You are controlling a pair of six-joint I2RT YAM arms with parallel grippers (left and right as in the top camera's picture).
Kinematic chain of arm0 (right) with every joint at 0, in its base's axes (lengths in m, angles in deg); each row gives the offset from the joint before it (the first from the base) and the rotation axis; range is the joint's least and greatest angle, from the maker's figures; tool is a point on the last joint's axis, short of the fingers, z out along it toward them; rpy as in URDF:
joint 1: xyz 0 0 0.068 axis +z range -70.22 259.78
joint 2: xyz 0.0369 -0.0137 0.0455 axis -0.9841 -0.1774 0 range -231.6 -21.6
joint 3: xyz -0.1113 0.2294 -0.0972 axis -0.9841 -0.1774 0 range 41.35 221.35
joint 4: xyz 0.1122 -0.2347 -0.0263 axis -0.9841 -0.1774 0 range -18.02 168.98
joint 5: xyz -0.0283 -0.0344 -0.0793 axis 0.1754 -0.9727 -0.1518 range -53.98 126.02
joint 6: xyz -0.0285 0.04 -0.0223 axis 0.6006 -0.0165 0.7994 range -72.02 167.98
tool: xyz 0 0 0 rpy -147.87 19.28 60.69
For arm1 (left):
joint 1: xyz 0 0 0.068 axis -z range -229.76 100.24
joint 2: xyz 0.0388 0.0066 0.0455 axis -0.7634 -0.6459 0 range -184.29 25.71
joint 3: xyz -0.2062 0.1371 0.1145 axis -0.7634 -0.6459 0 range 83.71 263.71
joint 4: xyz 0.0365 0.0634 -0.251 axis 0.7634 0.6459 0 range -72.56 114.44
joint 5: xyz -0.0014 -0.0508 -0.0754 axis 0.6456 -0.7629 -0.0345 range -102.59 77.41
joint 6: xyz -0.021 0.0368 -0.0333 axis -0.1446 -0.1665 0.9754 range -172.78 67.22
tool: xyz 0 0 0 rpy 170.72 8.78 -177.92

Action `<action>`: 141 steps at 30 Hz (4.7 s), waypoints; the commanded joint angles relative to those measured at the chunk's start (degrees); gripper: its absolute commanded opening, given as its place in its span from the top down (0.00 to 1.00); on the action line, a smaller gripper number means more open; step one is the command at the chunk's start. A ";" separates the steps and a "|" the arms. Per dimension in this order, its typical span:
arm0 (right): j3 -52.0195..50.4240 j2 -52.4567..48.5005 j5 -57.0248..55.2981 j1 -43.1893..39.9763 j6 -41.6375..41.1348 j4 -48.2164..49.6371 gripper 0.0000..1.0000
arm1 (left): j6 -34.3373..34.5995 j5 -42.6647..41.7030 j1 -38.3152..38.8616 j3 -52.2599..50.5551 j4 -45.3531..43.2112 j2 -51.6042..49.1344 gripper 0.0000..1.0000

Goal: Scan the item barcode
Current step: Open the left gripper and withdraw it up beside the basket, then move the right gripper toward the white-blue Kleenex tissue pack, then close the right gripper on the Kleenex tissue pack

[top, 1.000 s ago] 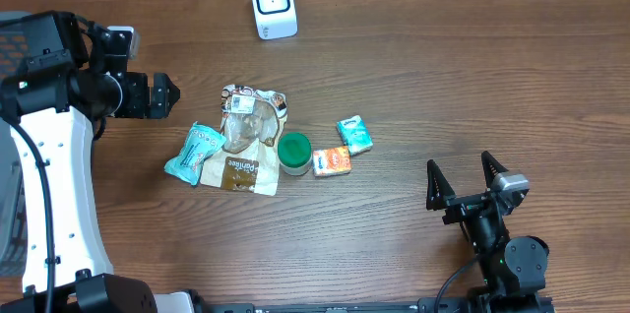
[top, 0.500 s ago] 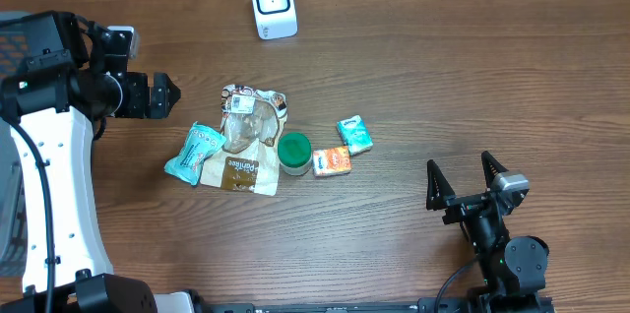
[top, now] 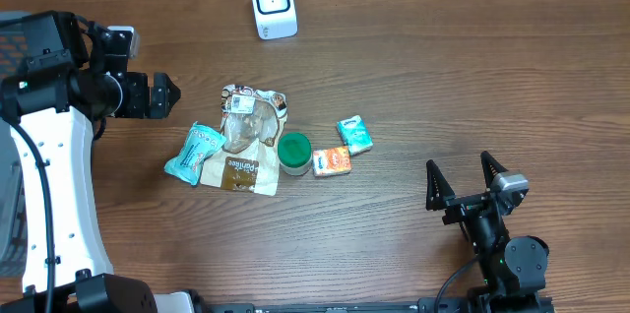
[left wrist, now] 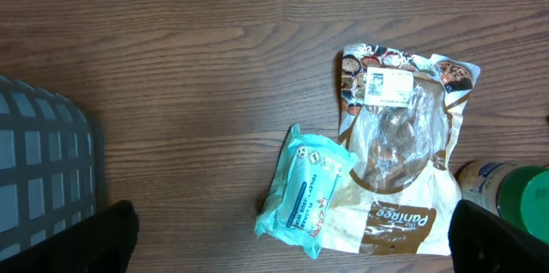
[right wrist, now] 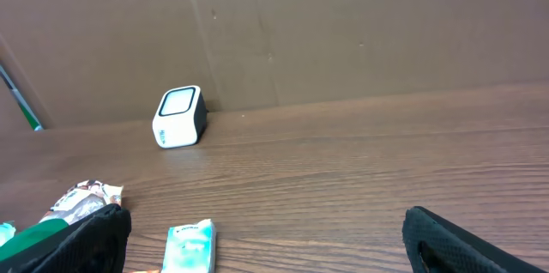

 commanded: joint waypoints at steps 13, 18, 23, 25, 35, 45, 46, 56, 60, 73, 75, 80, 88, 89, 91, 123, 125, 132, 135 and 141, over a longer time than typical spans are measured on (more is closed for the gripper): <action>7.28 -1.88 8.00 0.26 -3.30 -3.17 0.00 | -0.81 -0.90 0.04 1.55 -0.20 0.33 0.00; 19.50 -13.49 10.43 0.26 -3.02 -10.84 0.00 | -0.81 -0.90 0.04 1.55 -0.20 0.33 0.01; 34.56 -29.33 14.69 0.26 0.68 -21.07 0.00 | -0.81 -0.90 0.04 1.55 -0.20 0.33 0.00; 41.18 -35.98 16.39 0.26 2.36 -26.56 0.00 | -0.81 -0.90 0.04 1.55 -0.20 0.33 0.00; 68.57 -66.75 22.82 0.26 3.98 -47.91 0.00 | -0.81 -0.90 0.04 1.55 -0.20 0.33 0.00; 68.76 -79.84 24.02 0.26 3.98 -45.18 0.05 | -0.81 -0.90 0.04 1.55 -0.20 0.33 0.00; 68.76 -81.70 24.02 0.26 3.96 -44.81 0.08 | -0.81 -0.90 0.04 1.55 -0.20 0.33 0.01; 68.72 -90.36 23.98 0.33 -0.33 -40.83 0.27 | -0.81 -0.90 0.04 1.55 -0.20 0.33 0.00; 68.65 -92.50 24.00 0.33 -0.83 -39.45 0.30 | -0.81 -0.90 0.04 1.55 -0.20 0.33 0.00; 68.28 -100.10 24.72 1.64 -3.43 -34.95 0.41 | -0.81 -0.90 0.04 1.55 -0.20 0.33 0.00; 68.28 -101.02 24.70 2.05 -3.87 -34.29 0.41 | -0.81 -0.90 0.04 1.55 -0.20 0.33 0.01; 67.36 -103.47 24.57 3.48 -9.49 -30.10 0.47 | -0.81 -0.90 0.04 1.55 -0.20 0.33 0.00; 67.30 -107.38 20.31 7.78 -16.55 -28.92 0.50 | -0.81 -0.90 0.04 1.55 -0.20 0.33 0.00; 67.28 -107.62 20.33 8.09 -17.57 -28.68 0.50 | -0.81 -0.90 0.04 1.55 -0.20 0.33 0.00; 67.25 -108.37 20.06 8.57 -19.78 -28.33 0.50 | -0.81 -0.90 0.04 1.55 -0.20 0.33 0.00; 66.77 -110.95 20.22 11.34 -14.40 -36.11 0.55 | -0.81 -0.90 0.04 1.55 -0.20 0.33 0.00; 66.75 -111.01 18.18 11.52 -16.48 -35.45 0.67 | -0.81 -0.90 0.04 1.55 -0.20 0.33 0.00; 66.77 -111.32 17.75 11.56 -18.18 -33.68 0.96 | -0.81 -0.90 0.04 1.55 -0.20 0.33 0.00; 66.82 -111.14 19.85 11.45 -17.84 -33.53 0.96 | -0.81 -0.90 0.04 1.55 -0.20 0.33 0.00; 66.95 -105.83 37.81 7.06 -8.94 -33.53 0.96 | -0.81 -0.90 0.04 1.55 -0.20 0.33 0.01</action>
